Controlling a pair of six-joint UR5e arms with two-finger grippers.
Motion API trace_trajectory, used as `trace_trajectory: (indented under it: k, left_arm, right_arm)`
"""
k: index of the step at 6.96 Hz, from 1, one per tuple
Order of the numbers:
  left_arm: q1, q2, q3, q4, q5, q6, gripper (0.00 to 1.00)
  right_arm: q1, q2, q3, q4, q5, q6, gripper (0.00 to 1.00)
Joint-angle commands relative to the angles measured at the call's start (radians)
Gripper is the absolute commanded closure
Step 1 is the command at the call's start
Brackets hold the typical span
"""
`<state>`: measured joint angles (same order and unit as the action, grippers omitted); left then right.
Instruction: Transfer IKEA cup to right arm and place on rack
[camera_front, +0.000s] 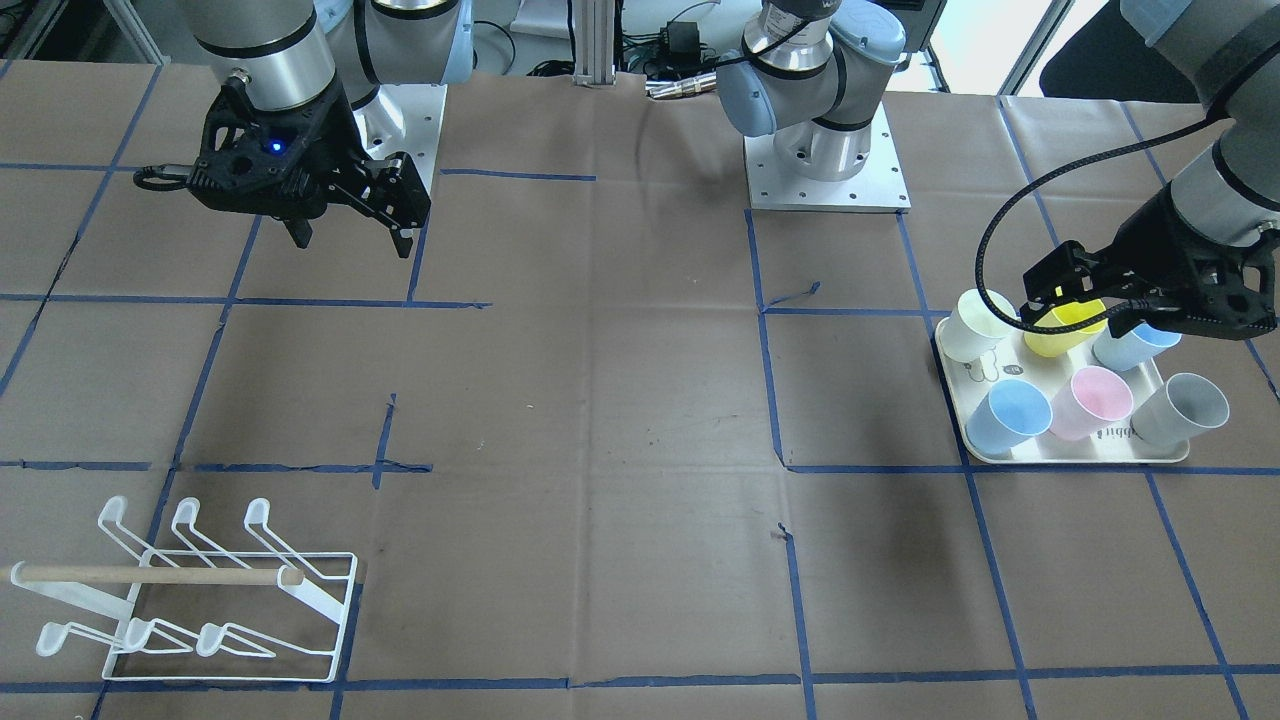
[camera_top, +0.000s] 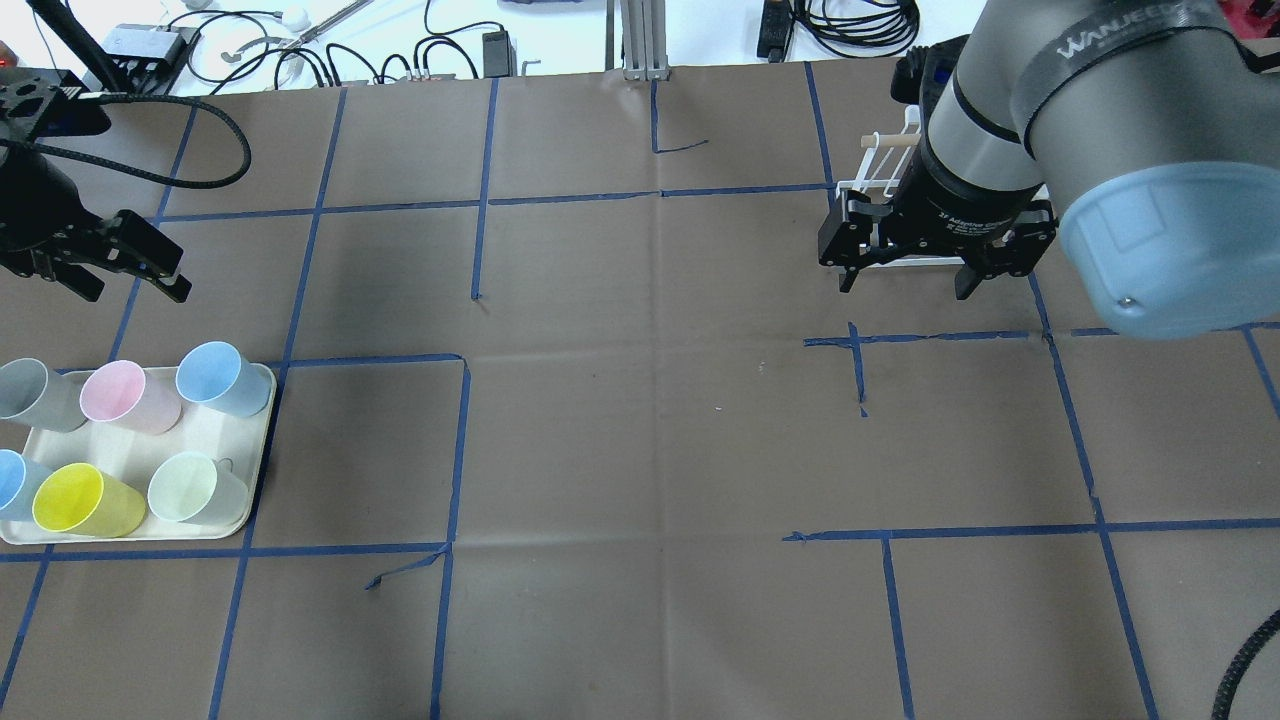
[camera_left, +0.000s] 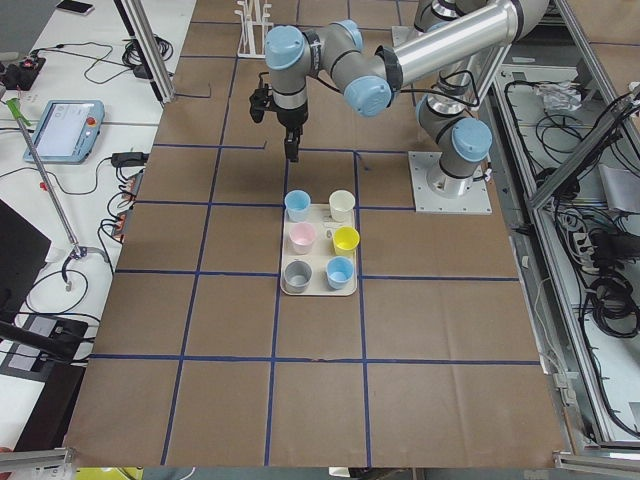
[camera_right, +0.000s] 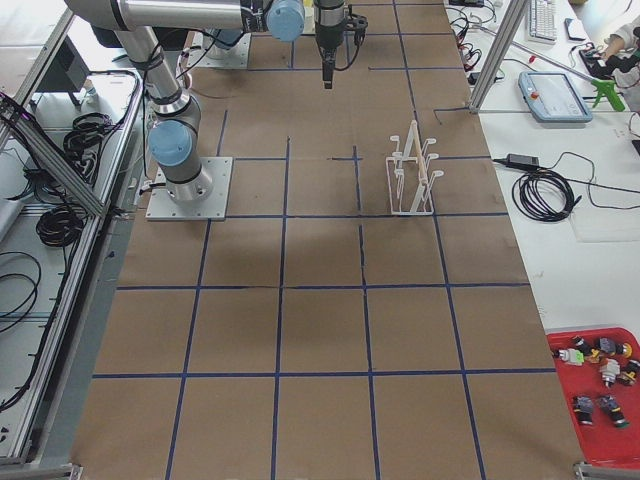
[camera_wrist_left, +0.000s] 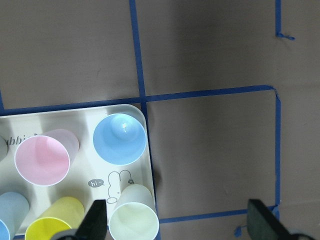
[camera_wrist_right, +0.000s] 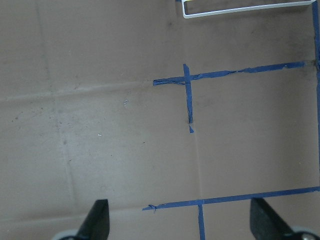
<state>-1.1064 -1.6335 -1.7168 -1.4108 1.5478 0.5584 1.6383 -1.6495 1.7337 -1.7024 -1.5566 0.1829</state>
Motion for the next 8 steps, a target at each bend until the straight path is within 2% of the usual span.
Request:
trace_trajectory:
  k: [1, 2, 4, 7, 8]
  left_arm:
    - [0.005, -0.028, -0.16, 0.235, -0.002, 0.0, 0.0]
    - [0.0, -0.049, -0.208, 0.29, -0.003, -0.033, 0.0]
    - [0.0, -0.101, -0.222, 0.308, -0.002, -0.054, 0.0]
    - [0.002, -0.118, -0.245, 0.309, 0.0, -0.064, 0.0]
    - [0.003, -0.14, -0.254, 0.355, 0.002, -0.064, 0.0]
  right_arm:
    - [0.0, 0.002, 0.001, -0.013, 0.001, 0.001, 0.0]
    - [0.0, 0.002, 0.001, -0.013, 0.001, 0.001, 0.0]
    - [0.0, 0.004, 0.001, -0.013, 0.001, 0.0, 0.0]
    - [-0.002, 0.004, 0.0, -0.013, 0.001, 0.0, 0.0]
    - [-0.002, 0.004, 0.001, -0.013, 0.001, 0.0, 0.0]
